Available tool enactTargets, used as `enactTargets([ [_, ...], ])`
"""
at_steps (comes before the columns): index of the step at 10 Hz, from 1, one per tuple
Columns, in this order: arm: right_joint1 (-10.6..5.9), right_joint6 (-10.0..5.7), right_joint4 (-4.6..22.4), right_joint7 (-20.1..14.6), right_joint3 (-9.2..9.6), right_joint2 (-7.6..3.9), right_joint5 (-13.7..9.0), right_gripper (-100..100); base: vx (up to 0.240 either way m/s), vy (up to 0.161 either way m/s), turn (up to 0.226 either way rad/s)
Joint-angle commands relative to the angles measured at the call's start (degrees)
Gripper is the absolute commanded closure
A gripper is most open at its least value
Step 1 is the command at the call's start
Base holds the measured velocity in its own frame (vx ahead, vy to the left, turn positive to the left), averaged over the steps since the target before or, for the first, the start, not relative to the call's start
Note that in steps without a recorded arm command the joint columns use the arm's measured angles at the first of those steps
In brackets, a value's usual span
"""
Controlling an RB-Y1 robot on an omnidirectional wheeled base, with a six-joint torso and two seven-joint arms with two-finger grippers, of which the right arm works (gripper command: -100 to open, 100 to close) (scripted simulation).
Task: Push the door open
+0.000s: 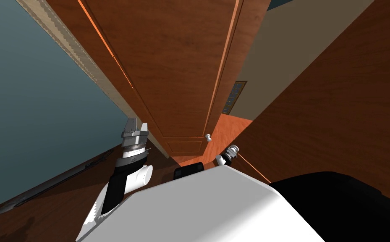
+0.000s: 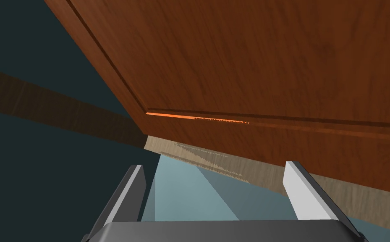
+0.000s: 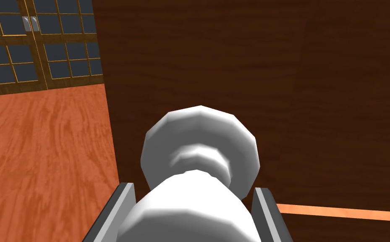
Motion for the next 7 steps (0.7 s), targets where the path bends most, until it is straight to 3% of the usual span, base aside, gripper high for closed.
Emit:
enactTargets([
  [1,-0.52,-1.94,0.87,0.25,-1.27,-0.32,-0.83,100,0.005,-0.151,0.089],
  [4,-1.29,-3.97,1.64,0.75,-2.57,-0.07,-1.96,100,-0.002,-0.162,0.086],
  [7,-1.74,-5.11,2.07,1.04,-3.29,0.09,-2.59,100,-0.005,-0.065,0.039],
])
